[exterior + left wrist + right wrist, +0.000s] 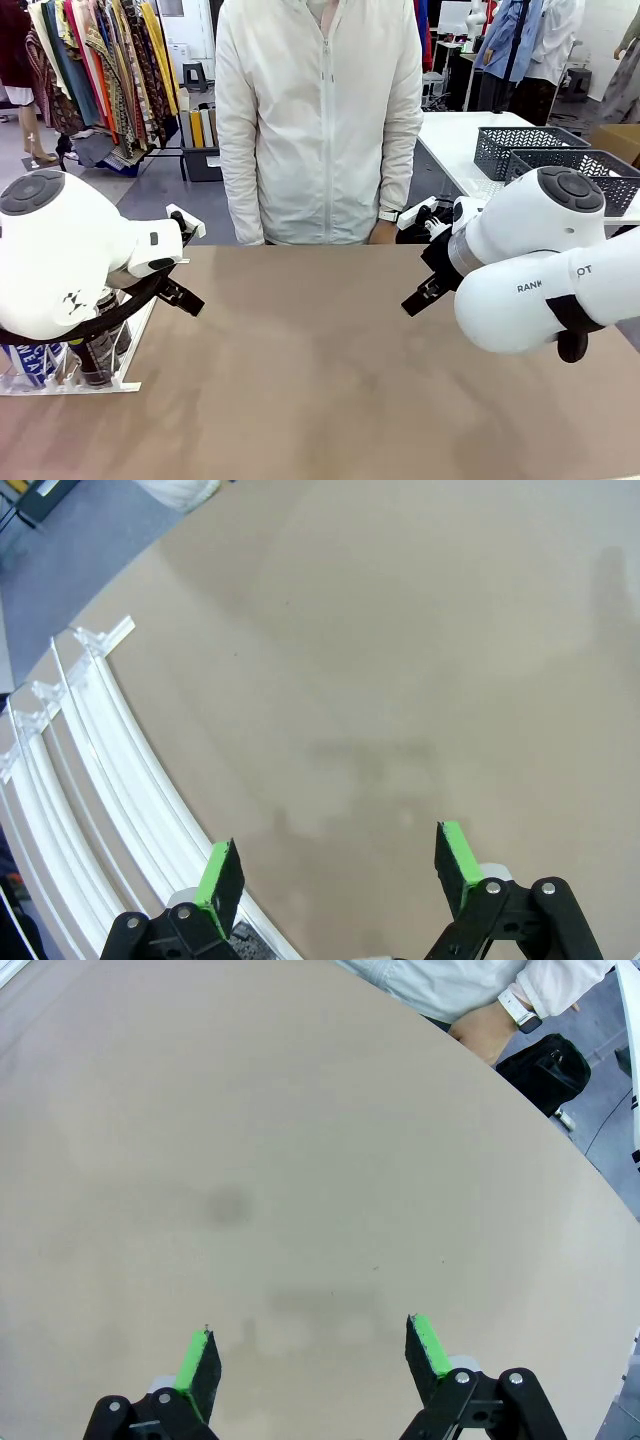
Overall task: Retrieve and store the cans from the dispenser.
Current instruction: Pick up one can from the Automatic Can Dispenser and place it in the middle of the table.
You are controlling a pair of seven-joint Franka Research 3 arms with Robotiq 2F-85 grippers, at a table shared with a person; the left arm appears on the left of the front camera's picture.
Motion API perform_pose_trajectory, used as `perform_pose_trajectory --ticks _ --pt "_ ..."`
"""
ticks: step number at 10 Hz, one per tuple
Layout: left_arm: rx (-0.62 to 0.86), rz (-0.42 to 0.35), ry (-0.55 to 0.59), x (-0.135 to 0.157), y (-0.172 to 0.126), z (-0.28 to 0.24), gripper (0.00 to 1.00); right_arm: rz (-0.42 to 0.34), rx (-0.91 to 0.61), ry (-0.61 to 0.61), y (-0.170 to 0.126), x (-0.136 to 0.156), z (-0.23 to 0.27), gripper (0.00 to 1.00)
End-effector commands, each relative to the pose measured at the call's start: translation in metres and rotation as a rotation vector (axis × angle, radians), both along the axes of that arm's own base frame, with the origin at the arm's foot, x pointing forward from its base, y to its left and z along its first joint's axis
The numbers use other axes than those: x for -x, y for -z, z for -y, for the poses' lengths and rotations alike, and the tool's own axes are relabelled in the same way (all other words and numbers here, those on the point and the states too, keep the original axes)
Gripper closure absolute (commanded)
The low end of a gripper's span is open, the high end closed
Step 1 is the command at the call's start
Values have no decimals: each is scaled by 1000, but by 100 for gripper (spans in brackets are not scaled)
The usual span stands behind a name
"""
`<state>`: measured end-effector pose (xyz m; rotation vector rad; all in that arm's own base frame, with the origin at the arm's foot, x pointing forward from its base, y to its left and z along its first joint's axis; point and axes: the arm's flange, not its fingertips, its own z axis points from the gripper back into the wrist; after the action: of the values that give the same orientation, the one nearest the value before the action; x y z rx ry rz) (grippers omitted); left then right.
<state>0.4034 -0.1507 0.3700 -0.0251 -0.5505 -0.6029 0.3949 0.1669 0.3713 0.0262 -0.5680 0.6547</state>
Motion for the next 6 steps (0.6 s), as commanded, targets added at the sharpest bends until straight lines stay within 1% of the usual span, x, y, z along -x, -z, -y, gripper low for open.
perform_pose_trajectory --ticks 1,2,3,4,5,6 --pt "79 -91 57 2 -9 1 0 -82 -93 7 -7 -1 6 0" --pt "127 -187 -21 0 -22 5 0 -169 -202 3 -13 -4 16 0" --pt "234 -342 -101 0 -43 6 0 -238 -317 -18 -23 -2 29 0" --pt "340 -382 -109 3 -63 1 0 -366 -465 8 -37 0 39 0" --pt "420 -401 -79 6 -82 -12 0 -406 -581 54 -56 6 51 0" --pt "512 -389 -54 12 -109 -31 0 -415 -665 68 -79 20 71 0"
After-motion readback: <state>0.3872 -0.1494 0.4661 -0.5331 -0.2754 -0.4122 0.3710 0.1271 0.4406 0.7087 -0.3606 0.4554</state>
